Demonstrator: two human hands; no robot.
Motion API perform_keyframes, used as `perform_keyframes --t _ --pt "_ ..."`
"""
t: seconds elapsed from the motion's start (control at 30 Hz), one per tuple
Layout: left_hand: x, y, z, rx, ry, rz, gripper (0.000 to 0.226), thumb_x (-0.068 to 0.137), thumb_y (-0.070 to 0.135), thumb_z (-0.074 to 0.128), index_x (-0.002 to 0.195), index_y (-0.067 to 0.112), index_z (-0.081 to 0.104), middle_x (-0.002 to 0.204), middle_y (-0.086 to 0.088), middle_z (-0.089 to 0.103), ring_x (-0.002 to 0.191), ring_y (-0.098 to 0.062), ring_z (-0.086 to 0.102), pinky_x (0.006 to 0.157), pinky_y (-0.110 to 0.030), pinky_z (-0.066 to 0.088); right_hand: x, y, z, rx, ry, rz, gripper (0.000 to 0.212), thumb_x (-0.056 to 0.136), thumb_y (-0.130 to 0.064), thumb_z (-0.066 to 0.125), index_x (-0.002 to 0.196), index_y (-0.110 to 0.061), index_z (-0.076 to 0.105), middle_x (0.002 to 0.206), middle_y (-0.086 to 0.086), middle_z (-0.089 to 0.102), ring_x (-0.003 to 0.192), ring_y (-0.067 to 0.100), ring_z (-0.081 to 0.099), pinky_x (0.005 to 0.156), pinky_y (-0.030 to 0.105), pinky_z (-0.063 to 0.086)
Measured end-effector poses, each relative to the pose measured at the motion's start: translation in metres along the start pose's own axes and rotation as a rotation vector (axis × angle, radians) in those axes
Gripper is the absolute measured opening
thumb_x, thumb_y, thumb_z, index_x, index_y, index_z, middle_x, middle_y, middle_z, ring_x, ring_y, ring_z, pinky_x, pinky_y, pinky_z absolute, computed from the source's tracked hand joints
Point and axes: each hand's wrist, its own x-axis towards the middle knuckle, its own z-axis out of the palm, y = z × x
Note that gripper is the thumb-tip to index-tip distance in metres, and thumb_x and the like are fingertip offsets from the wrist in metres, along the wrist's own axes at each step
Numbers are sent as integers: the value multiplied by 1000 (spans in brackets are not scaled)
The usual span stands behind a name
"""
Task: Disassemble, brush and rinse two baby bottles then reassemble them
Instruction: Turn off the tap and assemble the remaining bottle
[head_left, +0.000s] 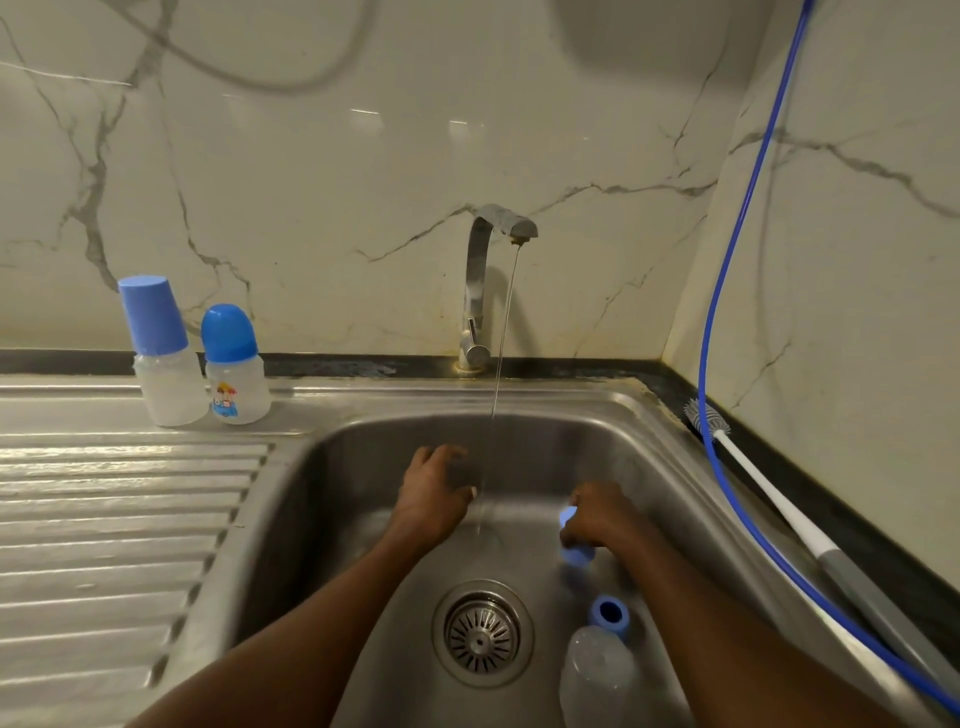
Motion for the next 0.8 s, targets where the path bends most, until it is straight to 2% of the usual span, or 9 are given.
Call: perform_keyframes --t 0.07,0.2,0.3,0.4,0.53,0.6,0.67,0.73,0.8 --pt "1 0 0 -2 -4 7 48 84 18 74 129 22 58 131 -1 46 103 -25 62 96 -40 52 1 2 6 2 -34 27 40 68 -22 82 103 -11 65 92 4 65 73 13 64 58 23 50" --pt "-1 -2 2 -8 -14 15 48 85 21 73 130 25 56 133 2 44 104 -23 62 96 -41 53 2 7 16 -96 -109 67 53 72 -22 83 117 -7 59 115 10 64 99 20 66 80 25 56" --pt "-1 -2 2 -11 -9 17 49 85 21 73 131 25 56 135 1 44 103 -23 62 96 -41 53 1 8 21 -162 -124 75 53 75 -28 81 119 -8 60 115 7 64 99 17 65 76 22 51" --pt "-1 -2 1 -23 6 6 51 86 20 73 133 24 54 137 1 43 106 -24 62 96 -42 53 0 6 10 -114 -88 50 65 75 -39 80 126 -10 53 122 6 60 109 19 60 83 26 47" --pt "-2 -1 0 -45 38 3 54 87 18 71 136 26 50 139 2 41 108 -22 61 95 -42 54 -6 -9 -27 109 117 -95 45 81 -45 74 112 -16 59 105 1 62 90 14 56 78 27 43" --pt "-4 1 -1 -59 61 7 54 87 17 70 136 26 50 139 3 42 109 -22 60 95 -42 55 -8 -24 -42 368 348 -155 21 83 -40 72 95 -25 62 95 -3 65 89 16 61 79 28 49" --pt "-3 1 -5 -70 94 15 53 88 16 69 136 24 50 138 2 44 112 -20 58 96 -40 54 -7 -41 -58 663 473 -208 3 90 -28 63 88 -30 64 91 -3 67 86 17 65 71 28 54" --pt "-4 1 -7 -80 121 12 52 89 14 68 137 22 50 137 3 45 118 -16 55 99 -35 52 -1 -58 -75 882 474 -281 17 95 -18 55 92 -31 65 100 0 69 84 14 64 61 23 54" --pt "-4 2 -8 -90 135 22 50 89 14 68 136 22 50 136 3 47 119 -14 53 100 -33 51 9 -71 -92 941 479 -341 20 98 -15 51 100 -29 66 106 1 68 84 10 62 61 22 53"
